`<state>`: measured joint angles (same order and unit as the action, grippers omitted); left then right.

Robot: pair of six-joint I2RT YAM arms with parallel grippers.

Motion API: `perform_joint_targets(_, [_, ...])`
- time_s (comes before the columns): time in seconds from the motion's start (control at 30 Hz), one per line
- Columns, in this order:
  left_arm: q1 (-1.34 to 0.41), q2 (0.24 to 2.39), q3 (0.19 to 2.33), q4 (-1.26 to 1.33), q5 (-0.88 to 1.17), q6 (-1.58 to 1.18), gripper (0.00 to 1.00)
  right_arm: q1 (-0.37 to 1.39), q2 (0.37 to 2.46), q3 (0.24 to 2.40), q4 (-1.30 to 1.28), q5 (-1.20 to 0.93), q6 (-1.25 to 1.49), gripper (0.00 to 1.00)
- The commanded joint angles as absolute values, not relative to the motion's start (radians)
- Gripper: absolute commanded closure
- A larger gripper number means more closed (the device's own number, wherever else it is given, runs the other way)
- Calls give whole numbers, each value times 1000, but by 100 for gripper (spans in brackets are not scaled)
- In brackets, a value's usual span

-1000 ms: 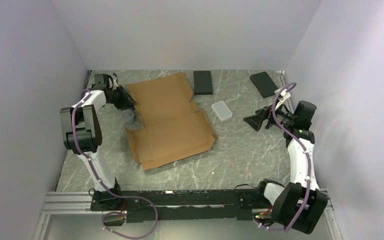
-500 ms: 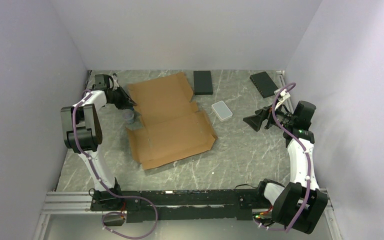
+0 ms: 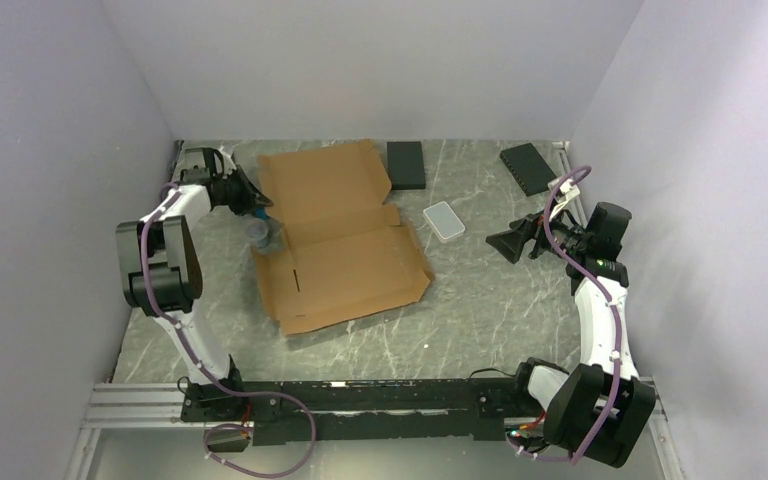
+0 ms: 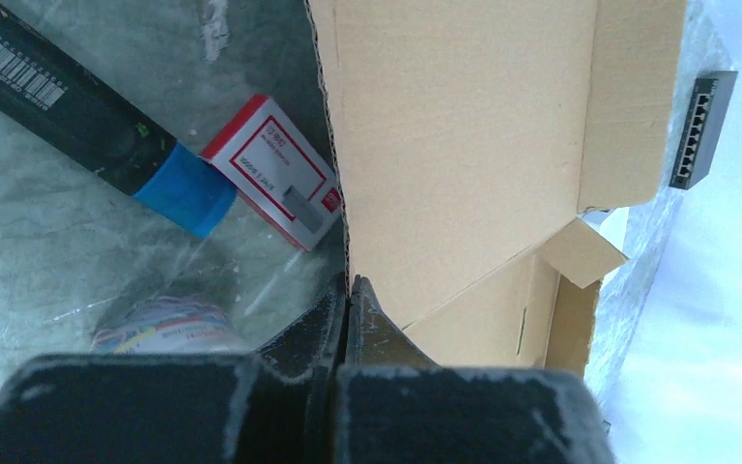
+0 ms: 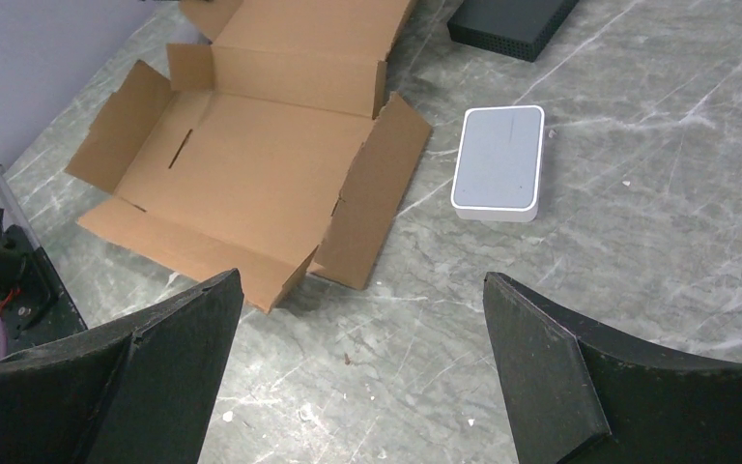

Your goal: Fold the paper box

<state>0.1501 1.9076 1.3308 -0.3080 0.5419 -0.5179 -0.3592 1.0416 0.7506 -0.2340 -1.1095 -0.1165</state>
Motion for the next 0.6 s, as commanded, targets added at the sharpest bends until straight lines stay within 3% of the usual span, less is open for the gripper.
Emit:
perform_joint_targets(0.0, [153, 1757, 1288, -160, 569, -488, 100, -357, 1040, 751, -197, -1135, -143, 0])
perform_joint_targets(0.33, [130, 1599, 1149, 110, 668, -469, 100, -352, 1044, 755, -203, -1138, -146, 0])
perform_joint_targets(0.57, [69, 1514, 1114, 124, 665, -406, 100, -325, 1051, 748, -199, -1140, -151, 0])
